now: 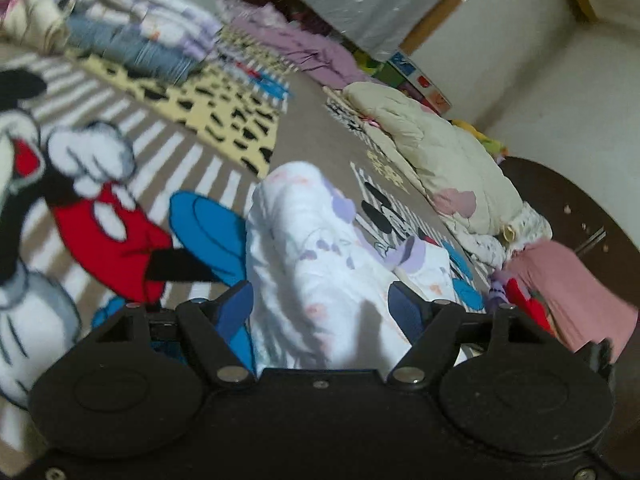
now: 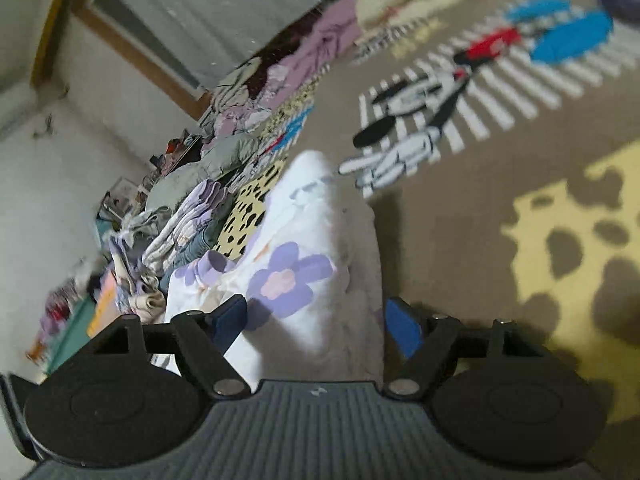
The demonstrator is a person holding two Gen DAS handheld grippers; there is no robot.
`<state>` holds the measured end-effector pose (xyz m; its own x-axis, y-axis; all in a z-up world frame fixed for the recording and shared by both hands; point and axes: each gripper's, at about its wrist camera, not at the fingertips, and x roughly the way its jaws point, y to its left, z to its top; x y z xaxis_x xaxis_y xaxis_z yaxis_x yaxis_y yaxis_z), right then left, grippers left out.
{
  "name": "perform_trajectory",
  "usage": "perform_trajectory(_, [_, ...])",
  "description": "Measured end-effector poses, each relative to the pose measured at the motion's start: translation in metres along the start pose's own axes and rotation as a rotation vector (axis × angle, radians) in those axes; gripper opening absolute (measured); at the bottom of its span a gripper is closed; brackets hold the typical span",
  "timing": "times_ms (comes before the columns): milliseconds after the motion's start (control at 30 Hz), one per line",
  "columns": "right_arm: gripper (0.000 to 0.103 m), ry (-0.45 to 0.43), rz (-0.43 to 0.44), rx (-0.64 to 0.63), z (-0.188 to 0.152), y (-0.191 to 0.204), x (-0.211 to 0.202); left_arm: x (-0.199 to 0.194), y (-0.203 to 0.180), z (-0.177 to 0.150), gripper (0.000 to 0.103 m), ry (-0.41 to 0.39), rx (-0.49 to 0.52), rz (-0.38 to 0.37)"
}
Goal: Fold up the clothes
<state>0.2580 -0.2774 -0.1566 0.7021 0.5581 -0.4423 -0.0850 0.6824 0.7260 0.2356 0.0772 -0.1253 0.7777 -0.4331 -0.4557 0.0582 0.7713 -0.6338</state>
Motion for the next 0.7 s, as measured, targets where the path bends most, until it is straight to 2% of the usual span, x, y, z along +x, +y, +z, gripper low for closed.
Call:
perform_trajectory(67, [0.08,0.013,0.013,0.044,-0.001,-0.007,0.011,0.009,0.003,-0.002,0.074,0.017,-0.009,0.007])
perform_trajectory(267, [0.082,0.029,0.014,-0.029,0.003,0.001,0.033,0.034,0.016,-0.007,0.075,0.033,-0.095,0.005])
perform_trajectory(367, [0.081,0.031,0.011,-0.066,0.003,0.006,0.043,0.042,0.006,-0.007,0.068,0.04,-0.1,0.028])
perform_trajectory(433, [0.077,0.029,0.006,-0.07,0.003,0.009,0.046,0.043,0.006,-0.008,0.054,0.051,-0.148,0.017])
perform_trajectory(500, [0.064,0.03,0.005,-0.045,0.004,0.009,0.045,0.038,0.002,-0.009,0.049,0.066,-0.176,0.013])
perform_trajectory(600, [0.053,0.05,0.023,0.049,0.001,0.005,0.035,0.022,-0.009,-0.011,0.047,0.113,-0.219,0.01])
perform_trajectory(700, [0.052,0.085,-0.002,0.133,-0.005,0.013,0.008,-0.013,-0.022,-0.017,0.048,0.162,-0.259,-0.023])
